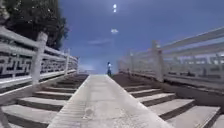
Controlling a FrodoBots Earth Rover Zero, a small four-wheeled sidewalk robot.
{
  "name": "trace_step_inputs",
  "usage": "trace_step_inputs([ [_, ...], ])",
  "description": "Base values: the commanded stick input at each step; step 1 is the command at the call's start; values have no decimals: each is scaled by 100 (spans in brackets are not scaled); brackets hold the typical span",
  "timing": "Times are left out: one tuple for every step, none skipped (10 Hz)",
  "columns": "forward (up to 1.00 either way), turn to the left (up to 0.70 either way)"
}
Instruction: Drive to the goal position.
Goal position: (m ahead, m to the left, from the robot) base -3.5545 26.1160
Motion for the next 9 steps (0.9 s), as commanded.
trace_step_inputs([
  [45,0],
  [45,0],
  [45,0],
  [45,11],
  [45,27],
  [31,18],
  [2,0],
  [0,0],
  [3,0],
])
